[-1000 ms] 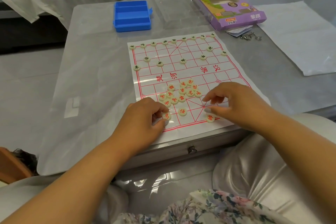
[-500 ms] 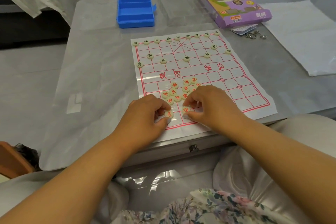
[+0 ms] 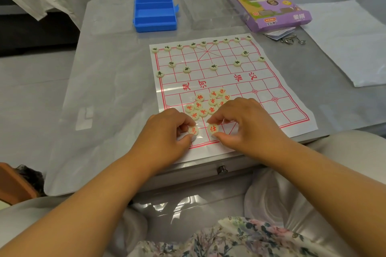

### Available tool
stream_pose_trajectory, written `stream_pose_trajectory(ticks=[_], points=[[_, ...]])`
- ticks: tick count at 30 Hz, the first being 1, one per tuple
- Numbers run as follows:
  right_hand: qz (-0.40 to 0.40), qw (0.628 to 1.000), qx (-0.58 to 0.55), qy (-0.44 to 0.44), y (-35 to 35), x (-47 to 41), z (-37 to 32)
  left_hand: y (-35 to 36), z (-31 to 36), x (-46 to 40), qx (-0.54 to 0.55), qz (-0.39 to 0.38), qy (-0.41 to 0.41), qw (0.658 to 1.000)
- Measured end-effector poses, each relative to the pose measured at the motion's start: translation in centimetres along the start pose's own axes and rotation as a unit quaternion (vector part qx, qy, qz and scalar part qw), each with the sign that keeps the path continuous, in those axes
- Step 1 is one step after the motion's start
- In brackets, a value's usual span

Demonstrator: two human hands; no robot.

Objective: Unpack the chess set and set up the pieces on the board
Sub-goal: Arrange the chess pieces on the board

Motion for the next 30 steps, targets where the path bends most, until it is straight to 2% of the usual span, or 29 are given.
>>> stream_pose_trajectory(ticks=[5, 11, 18, 30], points=[[-0.007, 1.0, -0.012, -0.002, -0.3, 0.1, 0.0, -0.1, 0.0, 0.0, 0.002, 0.001, 0.001, 1.0], [-0.037, 0.994, -0.033, 0.095, -2.2, -0.3, 3.0, -0.1, 0.0, 0.1, 0.009, 0.001, 0.003, 1.0], [-0.112, 0.991, 0.052, 0.048, -1.0, 0.1, 2.0, -0.1, 0.0, 0.1, 0.01, -0.003, 0.0, 1.0], [-0.125, 0.99, 0.032, 0.051, -0.9, -0.2, 2.1, -0.8, 0.1, 0.3, 0.043, -0.001, 0.009, 0.999]])
Point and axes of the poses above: each hand's wrist, its own x-axis away from the middle knuckle, its own y-axis out of the palm, z = x × y, the point moved 4 cm from there along -x, towards the middle knuckle, and after that the axes turned 5 degrees about y, right-handed, at the moved point
